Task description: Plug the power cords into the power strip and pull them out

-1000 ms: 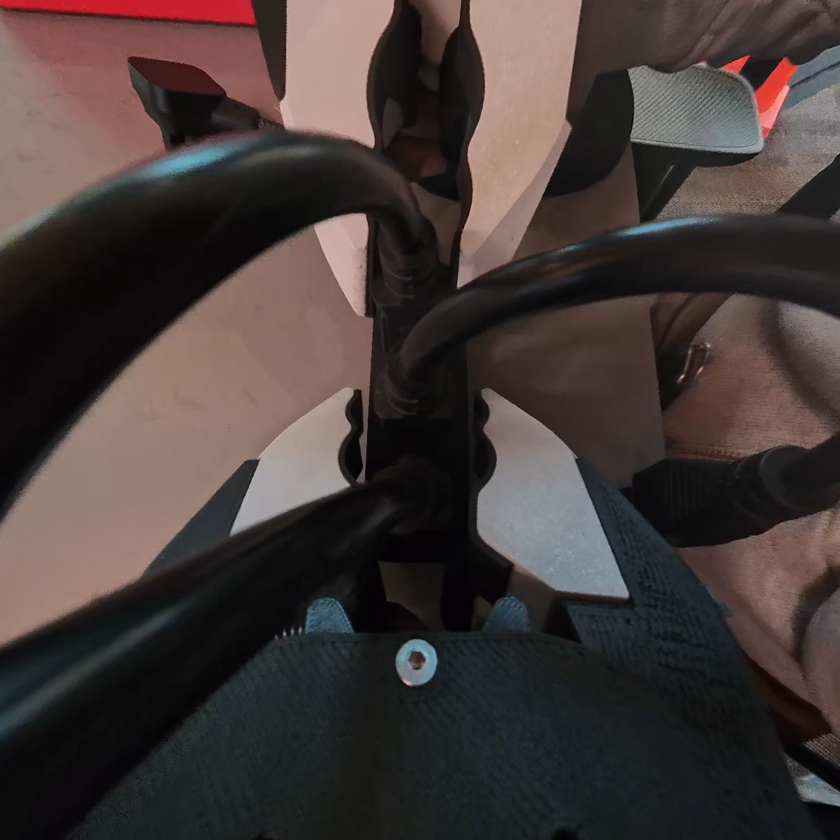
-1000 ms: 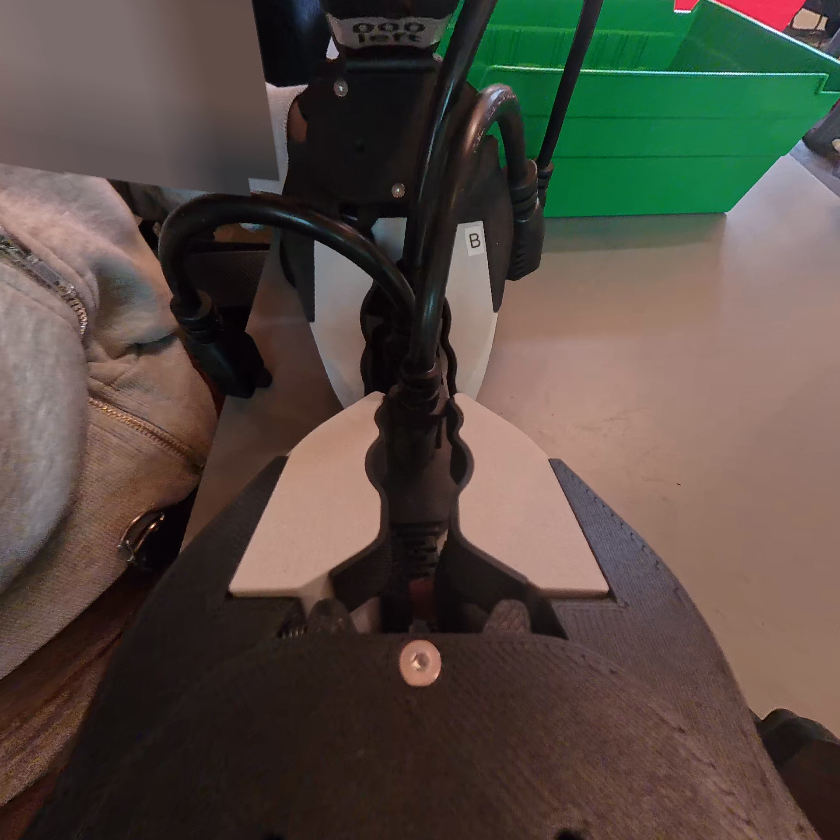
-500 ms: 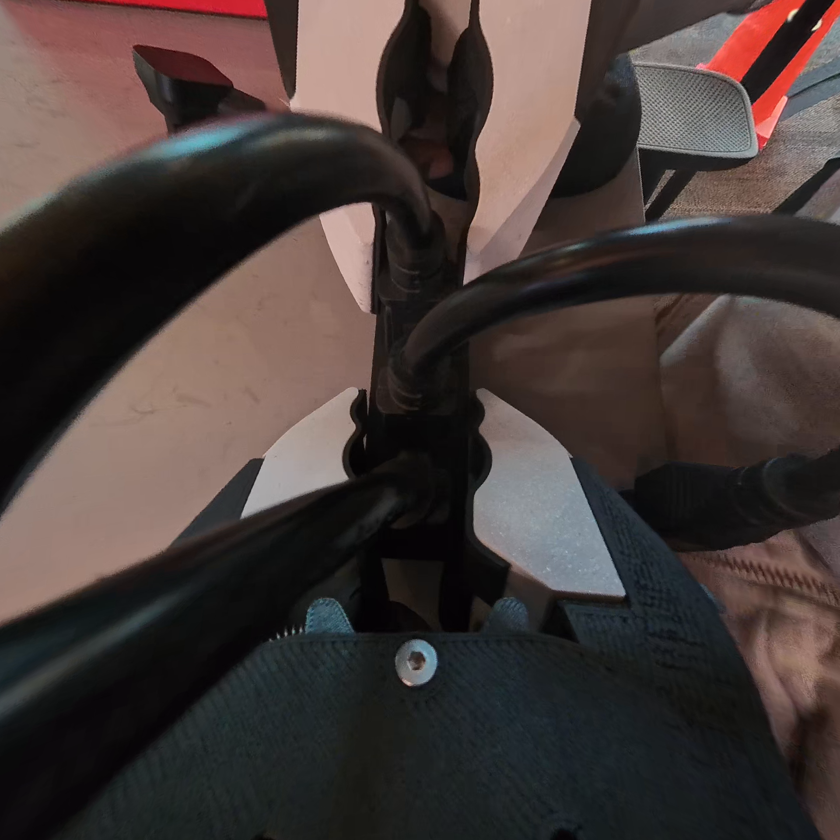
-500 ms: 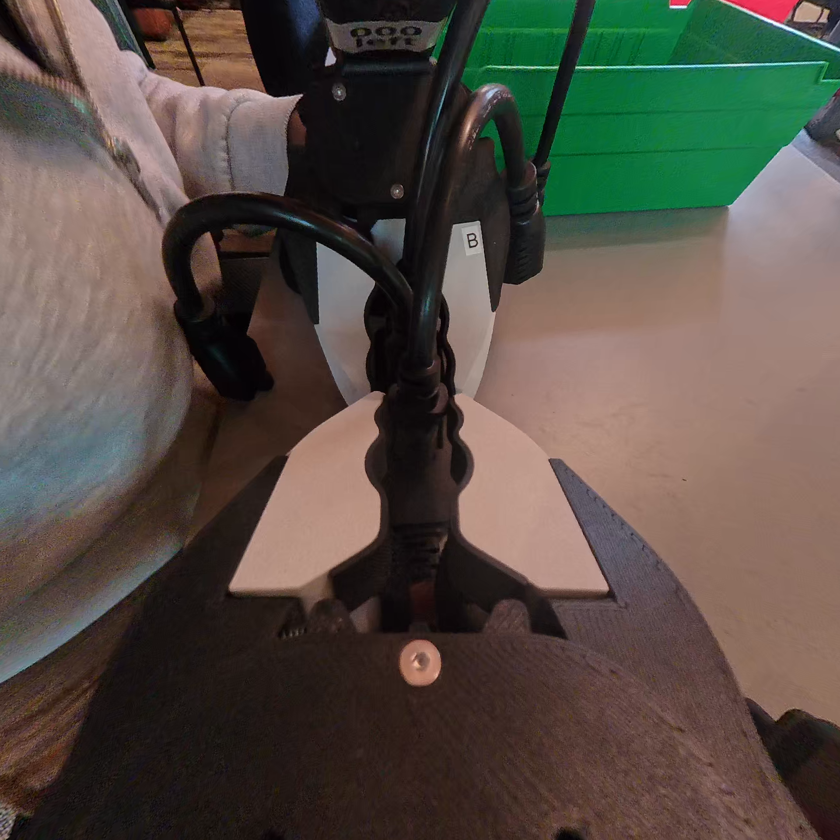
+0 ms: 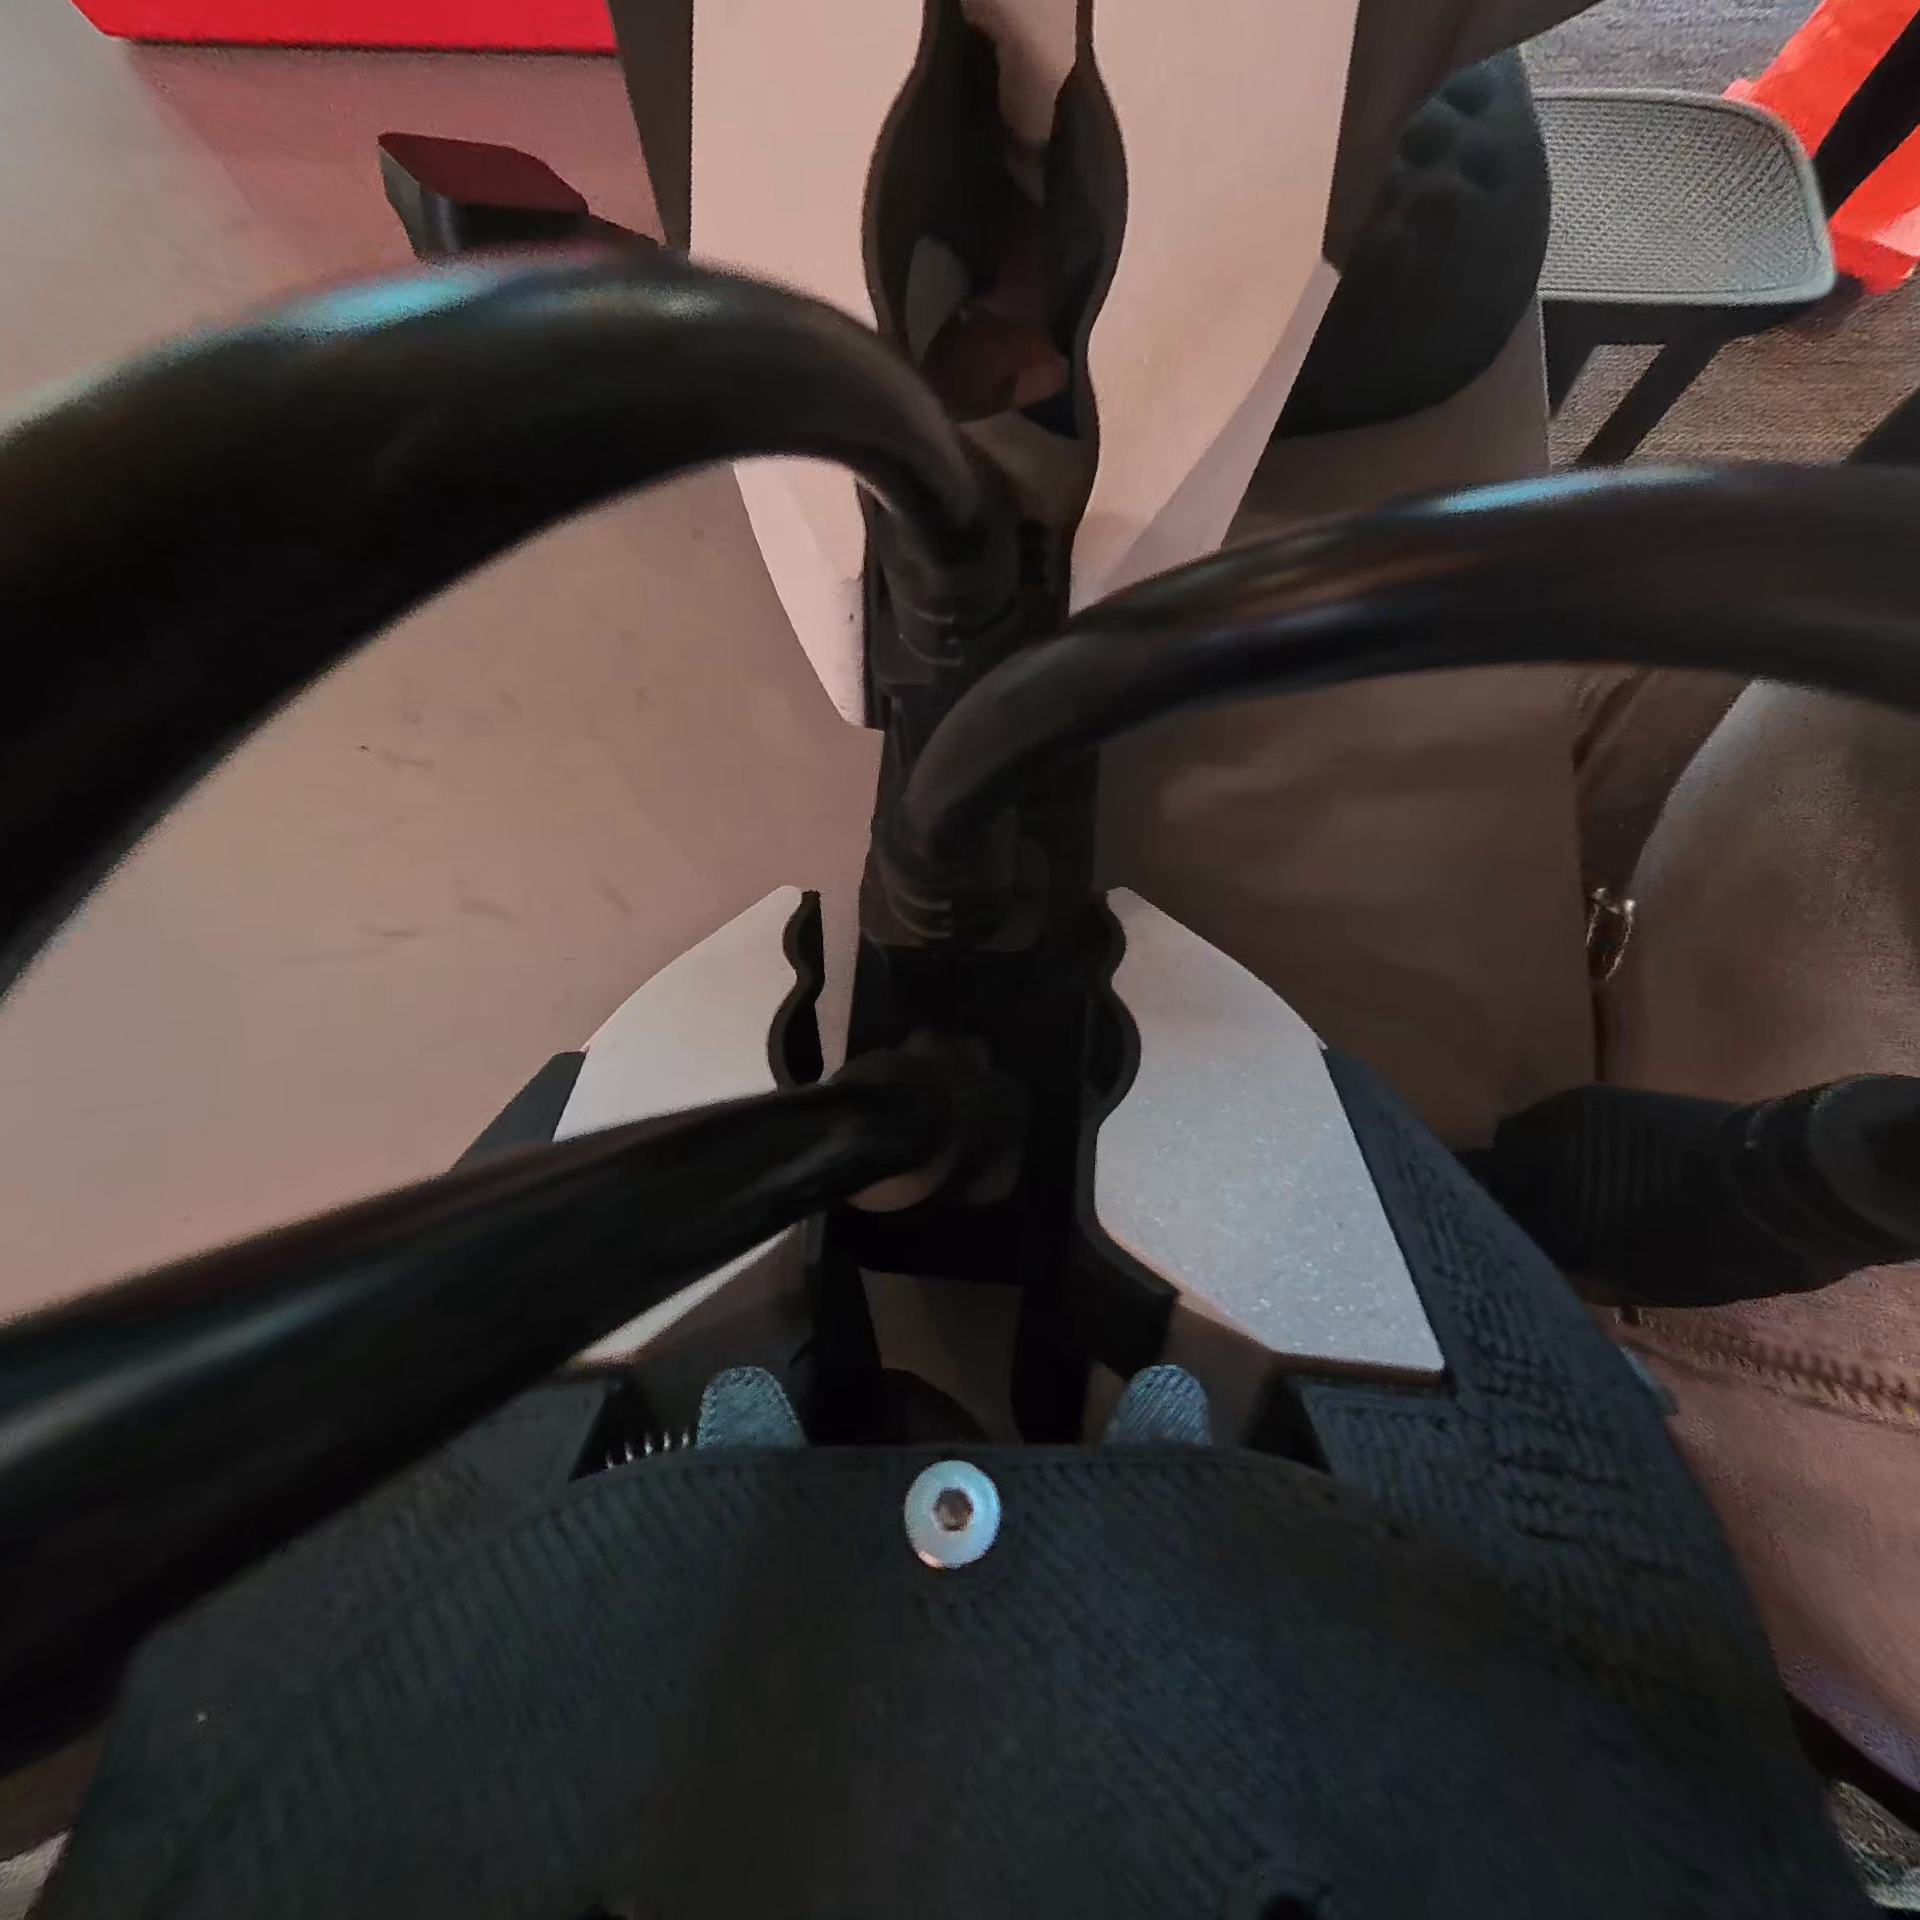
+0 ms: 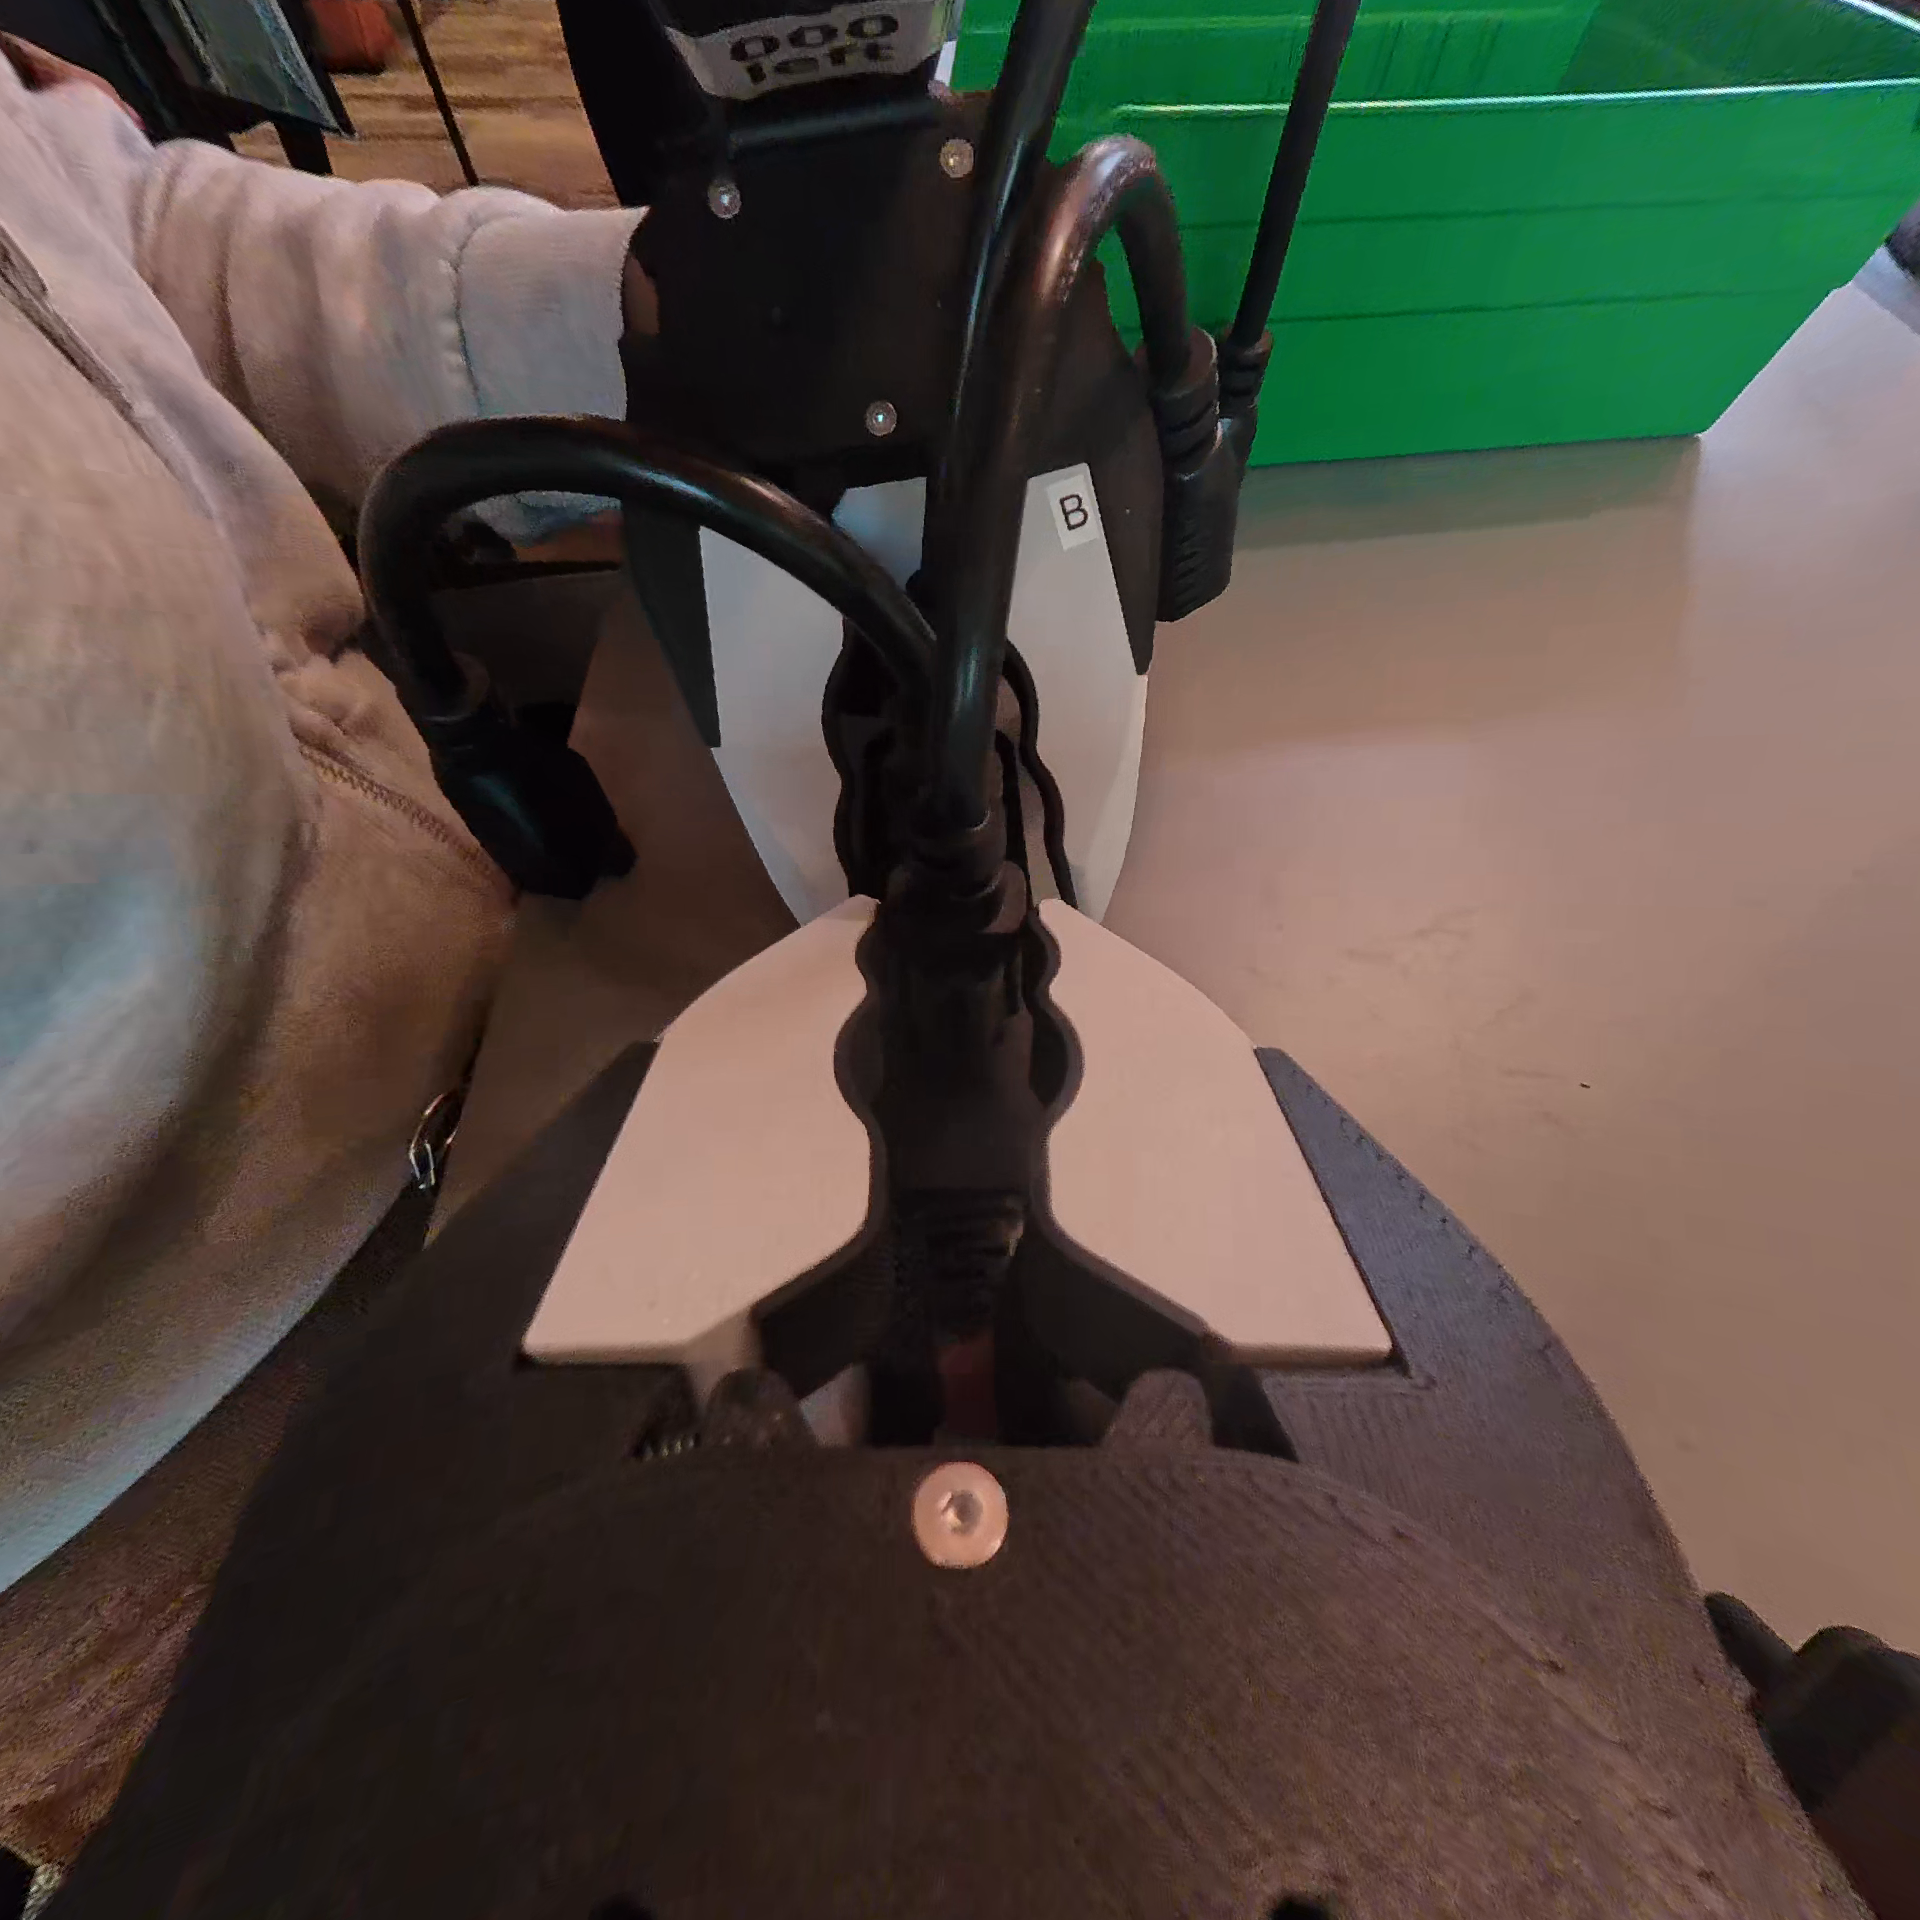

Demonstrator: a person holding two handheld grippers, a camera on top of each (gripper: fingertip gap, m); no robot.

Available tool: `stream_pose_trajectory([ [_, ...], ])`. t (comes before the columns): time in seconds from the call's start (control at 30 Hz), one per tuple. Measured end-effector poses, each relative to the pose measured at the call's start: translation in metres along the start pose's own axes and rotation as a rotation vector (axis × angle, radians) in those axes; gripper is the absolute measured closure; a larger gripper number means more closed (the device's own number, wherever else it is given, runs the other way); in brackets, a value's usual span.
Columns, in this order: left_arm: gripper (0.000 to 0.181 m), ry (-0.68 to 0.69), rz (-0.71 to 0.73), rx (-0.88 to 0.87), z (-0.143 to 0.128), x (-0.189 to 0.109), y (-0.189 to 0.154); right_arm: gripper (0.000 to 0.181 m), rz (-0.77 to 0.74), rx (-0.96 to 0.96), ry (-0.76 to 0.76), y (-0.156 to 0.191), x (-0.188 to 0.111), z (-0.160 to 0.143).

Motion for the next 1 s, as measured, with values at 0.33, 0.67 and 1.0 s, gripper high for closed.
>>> stream_pose_trajectory([
  [0.33, 0.127, -0.003, 0.031, 0.003, -0.0002, 0.0004, 0.0011, 0.156, -0.035, -0.031, 0.02, 0.0013, 0.0019, 0.0],
  [0.67, 0.132, -0.057, -0.015, -0.012, 0.0029, -0.0042, 0.0028, 0.154, -0.091, -0.091, 0.053, 0.0049, 0.0045, 0.0001],
  [1.0, 0.139, -0.031, -0.075, 0.019, 0.0081, 0.0036, 0.0019, 0.156, -0.03, -0.033, 0.046, 0.0013, 0.0039, 0.0002],
])
Point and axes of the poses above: each gripper's, where its closed fingertips meet, x out along the fingers, z out of its top, y = z × x across the jaws, the point moved 8 cm from there along -x, back along the fingers, and after that the axes turned 15 degrees about z, right-handed, at the moved point
